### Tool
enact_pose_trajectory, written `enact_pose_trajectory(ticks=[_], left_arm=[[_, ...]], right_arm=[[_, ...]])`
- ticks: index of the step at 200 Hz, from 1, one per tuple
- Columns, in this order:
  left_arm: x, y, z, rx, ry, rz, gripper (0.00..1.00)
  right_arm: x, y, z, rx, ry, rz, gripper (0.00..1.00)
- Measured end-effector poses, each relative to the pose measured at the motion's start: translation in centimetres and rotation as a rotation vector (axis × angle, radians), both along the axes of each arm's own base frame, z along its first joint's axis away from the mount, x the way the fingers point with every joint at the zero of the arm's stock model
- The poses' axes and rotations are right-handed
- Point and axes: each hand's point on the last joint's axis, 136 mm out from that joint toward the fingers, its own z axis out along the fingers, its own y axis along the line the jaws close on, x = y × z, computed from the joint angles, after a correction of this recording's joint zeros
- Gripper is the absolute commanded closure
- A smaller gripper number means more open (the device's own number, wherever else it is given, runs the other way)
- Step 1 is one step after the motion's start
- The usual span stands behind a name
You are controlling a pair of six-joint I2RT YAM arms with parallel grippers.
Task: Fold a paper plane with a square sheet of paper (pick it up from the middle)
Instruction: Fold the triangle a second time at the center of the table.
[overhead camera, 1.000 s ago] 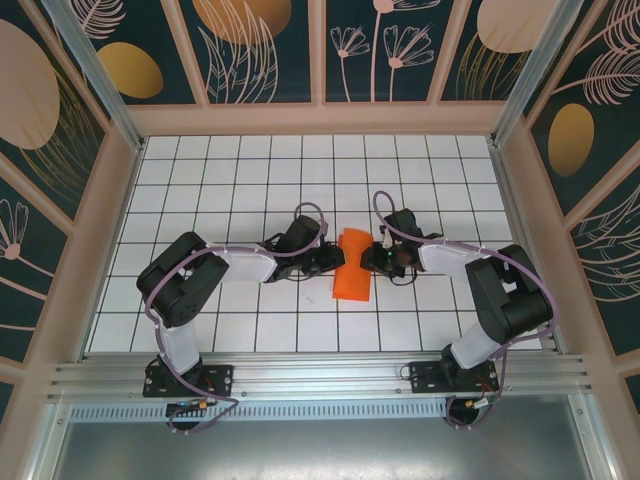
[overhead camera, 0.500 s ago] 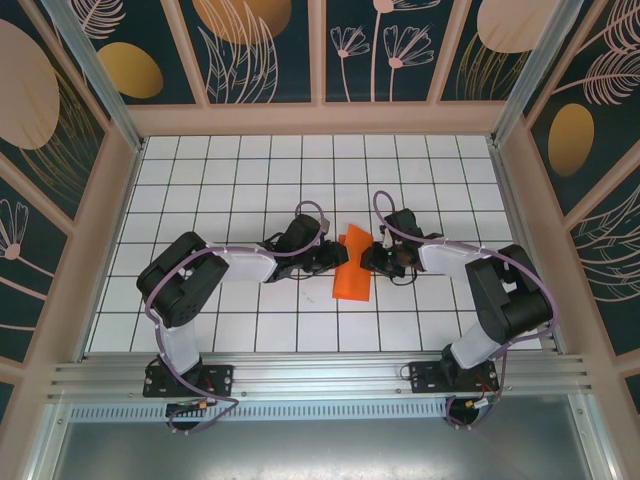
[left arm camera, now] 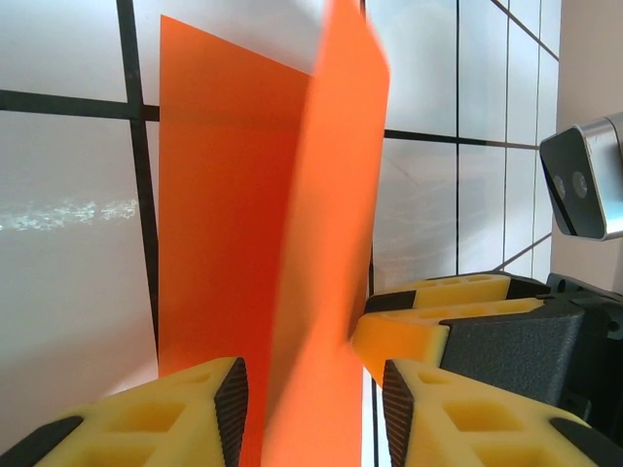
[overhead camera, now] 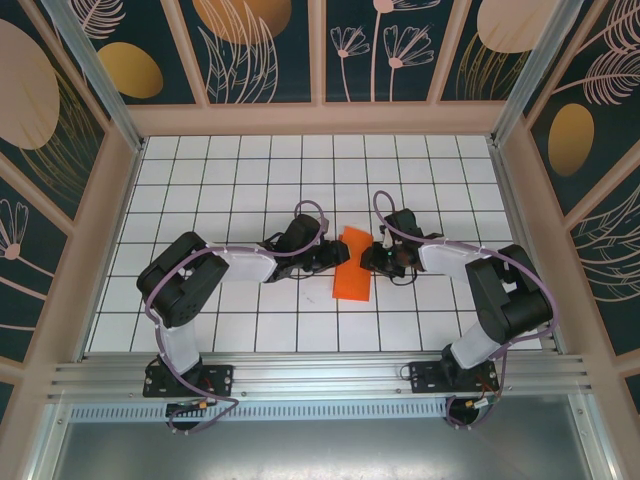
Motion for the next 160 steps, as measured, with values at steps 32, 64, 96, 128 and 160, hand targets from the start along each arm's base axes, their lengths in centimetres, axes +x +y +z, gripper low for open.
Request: enact_pose_trajectory(ticks=[32, 64, 96, 128, 160], left_arm=[[0.1, 0.0, 0.1, -0.005, -0.001, 0.001, 0.63], [0.0, -0.2, 0.0, -0.017, 0.006, -0.006, 0.72], [-0.2, -0.4, -0.5, -0.022, 0.024, -0.011, 0.86], [0.0, -0.6, -0.3, -0.04, 0.028, -0.003, 0.96], [-0.3, 0.0, -0.5, -0.047, 0.048, 0.029, 0.98]], right_arm=[[0.0, 0.0, 0.0, 0.0, 0.0, 0.0, 0.65], [0.0, 0.0, 0.0, 0.001, 0.0, 0.001, 0.65], [0.0, 0.1, 0.1, 0.006, -0.001, 0.003, 0.64], [0.2, 0.4, 1.8, 0.032, -0.05, 0.015, 0.52], [0.1, 0.9, 6.3, 0.082, -0.217, 0.051, 0.42]])
